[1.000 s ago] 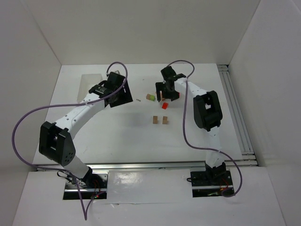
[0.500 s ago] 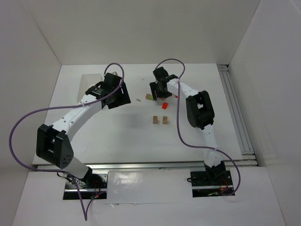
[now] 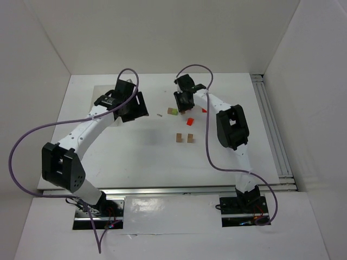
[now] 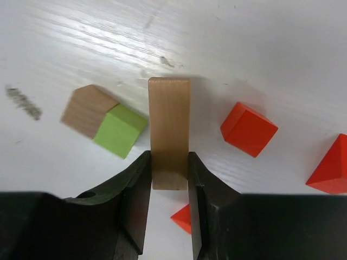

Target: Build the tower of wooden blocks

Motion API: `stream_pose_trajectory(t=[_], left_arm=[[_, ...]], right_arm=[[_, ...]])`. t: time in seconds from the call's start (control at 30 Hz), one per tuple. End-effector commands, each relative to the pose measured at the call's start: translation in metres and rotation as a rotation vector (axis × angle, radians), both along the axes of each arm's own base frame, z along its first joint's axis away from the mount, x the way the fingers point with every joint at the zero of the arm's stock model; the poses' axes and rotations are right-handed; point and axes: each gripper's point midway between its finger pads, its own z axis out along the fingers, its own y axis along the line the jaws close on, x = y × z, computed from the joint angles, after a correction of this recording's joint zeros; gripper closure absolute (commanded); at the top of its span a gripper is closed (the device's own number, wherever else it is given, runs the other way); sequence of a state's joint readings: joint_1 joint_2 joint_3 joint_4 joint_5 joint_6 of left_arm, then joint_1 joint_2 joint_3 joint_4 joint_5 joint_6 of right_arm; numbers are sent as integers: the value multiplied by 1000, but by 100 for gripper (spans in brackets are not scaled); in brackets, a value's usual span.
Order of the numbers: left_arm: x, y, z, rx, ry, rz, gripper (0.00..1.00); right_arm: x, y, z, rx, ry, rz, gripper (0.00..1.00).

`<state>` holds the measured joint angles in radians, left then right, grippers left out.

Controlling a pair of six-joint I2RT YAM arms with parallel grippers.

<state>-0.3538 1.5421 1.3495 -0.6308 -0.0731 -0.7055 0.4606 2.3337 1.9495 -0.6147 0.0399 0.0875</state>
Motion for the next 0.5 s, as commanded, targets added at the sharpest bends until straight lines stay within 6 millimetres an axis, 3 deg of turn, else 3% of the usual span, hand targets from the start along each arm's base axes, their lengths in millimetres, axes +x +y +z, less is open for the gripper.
stream_pose_trajectory(t=[0.0, 0.03, 0.07, 0.13, 0.17, 0.2, 0.23, 0.27, 0.3, 0.47], left_arm=[[16, -1, 26, -32, -51, -31, 21], [18, -1, 31, -49, -58, -46, 21], [21, -1, 35, -58, -60, -56, 20], [21, -8, 39, -80, -57, -89, 20], [22, -12, 41, -108, -53, -117, 20], [21, -16, 37, -123, -36, -132, 20], [19, -25, 45, -159, -42, -176, 20], [21, -29, 45, -170, -38, -200, 18], [21, -33, 46, -186, -33, -216, 18], [10, -69, 43, -328, 21, -393, 18]], right_arm=[[1, 19, 98, 126, -160, 65, 82], [-3, 20, 106, 135, -167, 81, 82], [-9, 19, 130, 160, -199, 90, 82], [-32, 18, 127, 186, -156, 123, 82], [-42, 15, 149, 211, -183, 134, 82], [-58, 15, 137, 226, -142, 157, 82], [-67, 13, 140, 235, -136, 166, 82], [-76, 9, 156, 252, -159, 160, 82], [-90, 10, 146, 254, -131, 177, 82], [-131, 1, 152, 264, -98, 197, 82]])
